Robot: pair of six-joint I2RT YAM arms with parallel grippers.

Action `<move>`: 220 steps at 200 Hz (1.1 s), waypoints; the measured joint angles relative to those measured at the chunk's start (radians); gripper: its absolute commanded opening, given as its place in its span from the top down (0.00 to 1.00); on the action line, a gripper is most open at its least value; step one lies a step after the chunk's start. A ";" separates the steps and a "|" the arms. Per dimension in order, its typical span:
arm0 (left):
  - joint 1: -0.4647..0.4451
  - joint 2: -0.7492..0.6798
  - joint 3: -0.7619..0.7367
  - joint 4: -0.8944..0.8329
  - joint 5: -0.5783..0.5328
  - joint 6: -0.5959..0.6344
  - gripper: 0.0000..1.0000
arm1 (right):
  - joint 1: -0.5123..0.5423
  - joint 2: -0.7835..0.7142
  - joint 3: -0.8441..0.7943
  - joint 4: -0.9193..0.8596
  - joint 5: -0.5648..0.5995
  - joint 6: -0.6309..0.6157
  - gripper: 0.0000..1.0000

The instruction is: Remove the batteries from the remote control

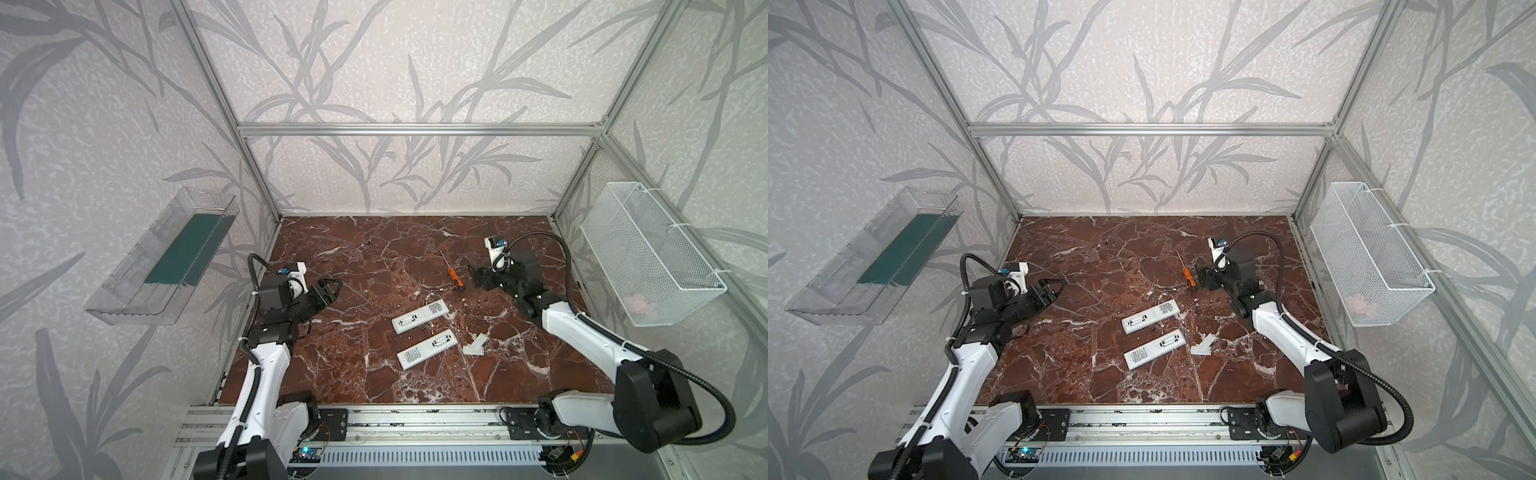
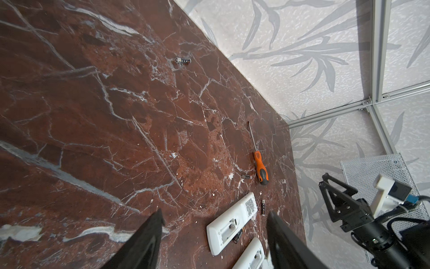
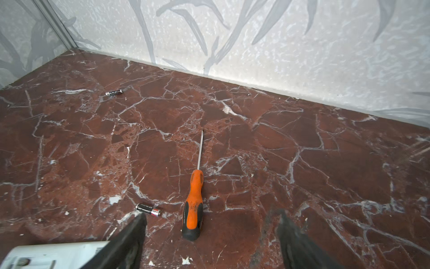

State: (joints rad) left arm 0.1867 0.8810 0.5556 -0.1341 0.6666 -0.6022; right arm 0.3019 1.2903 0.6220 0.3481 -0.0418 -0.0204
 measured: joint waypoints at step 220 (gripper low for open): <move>-0.006 -0.091 -0.107 0.178 -0.488 0.168 0.01 | -0.115 0.192 -0.210 0.348 0.176 -0.111 0.02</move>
State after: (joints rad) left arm 0.1806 0.7902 0.4484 0.0437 0.1783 -0.4339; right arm 0.1867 1.4826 0.4122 0.6964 0.1345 -0.1318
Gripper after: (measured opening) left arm 0.994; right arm 0.978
